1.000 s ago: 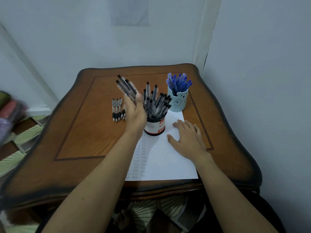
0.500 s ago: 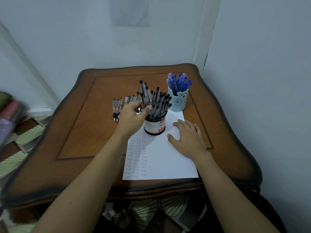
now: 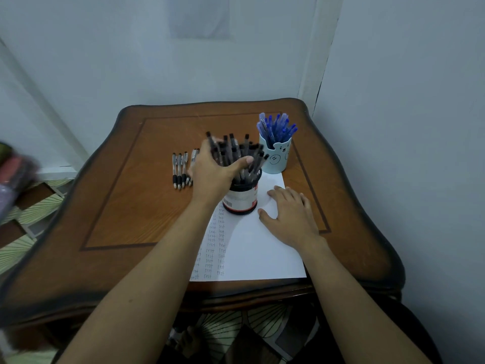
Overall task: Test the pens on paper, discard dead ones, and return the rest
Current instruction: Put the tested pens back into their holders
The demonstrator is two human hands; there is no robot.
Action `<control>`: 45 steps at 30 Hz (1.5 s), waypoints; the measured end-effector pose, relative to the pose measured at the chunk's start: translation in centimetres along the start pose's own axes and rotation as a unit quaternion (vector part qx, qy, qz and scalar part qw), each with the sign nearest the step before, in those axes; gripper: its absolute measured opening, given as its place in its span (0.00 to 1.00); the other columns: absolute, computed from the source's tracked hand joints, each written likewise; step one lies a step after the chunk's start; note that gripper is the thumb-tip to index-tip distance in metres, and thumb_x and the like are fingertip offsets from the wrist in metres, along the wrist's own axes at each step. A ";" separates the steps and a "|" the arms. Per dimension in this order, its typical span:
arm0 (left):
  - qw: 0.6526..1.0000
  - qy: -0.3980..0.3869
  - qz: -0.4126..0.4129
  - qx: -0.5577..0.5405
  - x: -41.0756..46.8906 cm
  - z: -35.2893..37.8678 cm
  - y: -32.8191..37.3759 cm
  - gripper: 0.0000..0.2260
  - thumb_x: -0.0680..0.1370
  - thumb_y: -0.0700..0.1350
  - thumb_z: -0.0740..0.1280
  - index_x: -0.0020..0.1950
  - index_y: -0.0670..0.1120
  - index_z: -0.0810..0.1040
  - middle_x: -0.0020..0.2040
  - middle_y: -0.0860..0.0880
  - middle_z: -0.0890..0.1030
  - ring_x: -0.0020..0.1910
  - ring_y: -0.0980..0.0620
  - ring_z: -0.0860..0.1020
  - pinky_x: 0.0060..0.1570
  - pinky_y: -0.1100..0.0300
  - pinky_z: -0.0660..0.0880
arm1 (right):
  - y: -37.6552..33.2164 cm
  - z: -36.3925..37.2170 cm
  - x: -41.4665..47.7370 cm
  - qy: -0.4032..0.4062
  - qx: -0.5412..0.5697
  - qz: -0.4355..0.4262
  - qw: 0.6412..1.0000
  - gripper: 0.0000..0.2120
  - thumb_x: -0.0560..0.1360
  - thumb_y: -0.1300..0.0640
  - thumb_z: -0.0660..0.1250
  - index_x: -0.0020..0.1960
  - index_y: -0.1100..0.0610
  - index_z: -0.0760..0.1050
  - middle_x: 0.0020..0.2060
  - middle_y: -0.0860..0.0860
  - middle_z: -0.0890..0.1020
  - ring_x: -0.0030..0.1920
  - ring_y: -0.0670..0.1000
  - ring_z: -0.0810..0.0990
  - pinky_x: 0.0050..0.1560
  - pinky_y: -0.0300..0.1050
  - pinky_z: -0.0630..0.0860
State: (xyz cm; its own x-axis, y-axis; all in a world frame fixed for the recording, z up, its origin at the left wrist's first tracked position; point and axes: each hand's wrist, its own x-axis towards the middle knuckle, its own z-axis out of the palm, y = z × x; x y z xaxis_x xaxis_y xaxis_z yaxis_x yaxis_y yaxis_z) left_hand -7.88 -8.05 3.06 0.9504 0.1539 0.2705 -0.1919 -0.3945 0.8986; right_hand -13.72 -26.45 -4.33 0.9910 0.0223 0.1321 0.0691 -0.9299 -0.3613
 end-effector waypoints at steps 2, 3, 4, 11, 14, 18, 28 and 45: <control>0.999 0.001 0.020 0.046 0.1 0.1 0.1 0.35 0.64 0.75 0.72 0.61 0.56 0.70 0.57 0.56 0.78 0.65 0.49 0.73 0.67 0.36 0.68 | 0.0 0.0 0.0 -0.002 0.000 -0.001 1.000 0.27 0.80 0.38 0.58 0.76 0.48 0.65 0.77 0.46 0.64 0.78 0.49 0.56 0.77 0.54 0.48; 0.999 -0.018 0.027 0.044 0.1 0.1 0.0 0.36 0.65 0.73 0.73 0.65 0.56 0.69 0.59 0.56 0.76 0.67 0.50 0.71 0.68 0.38 0.67 | 0.0 0.0 0.0 -0.001 0.001 -0.002 1.000 0.27 0.80 0.38 0.58 0.75 0.48 0.65 0.77 0.46 0.64 0.78 0.49 0.57 0.77 0.54 0.48; 0.998 -0.045 0.030 0.032 0.2 -0.1 -0.1 0.36 0.66 0.70 0.74 0.68 0.56 0.68 0.61 0.57 0.75 0.66 0.51 0.71 0.68 0.40 0.68 | 0.0 0.0 0.0 0.001 0.002 -0.003 1.000 0.27 0.80 0.38 0.58 0.75 0.48 0.65 0.77 0.46 0.64 0.78 0.49 0.57 0.77 0.54 0.48; 0.990 -0.035 0.112 0.085 0.3 -0.4 0.2 0.36 0.70 0.70 0.70 0.72 0.53 0.69 0.67 0.51 0.72 0.68 0.49 0.67 0.69 0.44 0.66 | 0.0 0.0 0.0 0.004 0.003 -0.003 1.000 0.27 0.80 0.38 0.58 0.75 0.48 0.66 0.77 0.46 0.65 0.78 0.49 0.57 0.77 0.55 0.47; 0.980 -0.038 0.187 0.058 0.0 -0.5 -0.1 0.35 0.79 0.55 0.69 0.81 0.51 0.56 0.74 0.47 0.69 0.70 0.52 0.69 0.68 0.53 0.68 | 0.0 0.0 0.0 0.000 0.001 -0.001 1.000 0.27 0.80 0.38 0.58 0.75 0.48 0.66 0.77 0.46 0.64 0.78 0.49 0.56 0.77 0.54 0.47; 0.963 -0.052 0.217 0.154 0.1 -0.7 -0.9 0.19 0.85 0.52 0.57 0.72 0.47 0.75 0.67 0.49 0.77 0.65 0.57 0.71 0.66 0.42 0.69 | -0.1 -0.1 0.0 -0.003 0.001 0.000 1.000 0.27 0.80 0.38 0.58 0.75 0.48 0.66 0.77 0.46 0.64 0.78 0.49 0.56 0.78 0.55 0.47; 0.995 -0.004 0.095 -0.027 -1.9 -3.1 -2.5 0.17 0.86 0.49 0.54 0.74 0.51 0.71 0.69 0.55 0.72 0.69 0.62 0.70 0.69 0.63 0.68 | 0.1 -0.1 0.1 -0.012 0.022 0.004 1.000 0.26 0.80 0.38 0.59 0.74 0.48 0.66 0.77 0.46 0.64 0.78 0.49 0.56 0.78 0.54 0.46; 0.882 -0.079 -0.120 0.449 -2.6 -8.0 -9.3 0.28 0.81 0.60 0.54 0.78 0.50 0.63 0.80 0.46 0.61 0.79 0.39 0.56 0.76 0.37 0.50 | -3.3 -1.0 2.2 -0.068 0.475 -0.030 0.877 0.47 0.64 0.55 0.80 0.76 0.47 0.57 0.68 0.40 0.73 0.70 0.40 0.71 0.65 0.35 0.72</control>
State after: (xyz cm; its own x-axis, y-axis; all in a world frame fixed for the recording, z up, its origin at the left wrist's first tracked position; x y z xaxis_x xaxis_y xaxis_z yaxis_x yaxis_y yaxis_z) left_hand -10.53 2.51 -3.24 0.9732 0.2301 -0.0048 0.2230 -0.9374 0.2676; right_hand -11.85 -23.69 -1.90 0.9823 0.1642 0.0903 0.1229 -0.2004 -0.9720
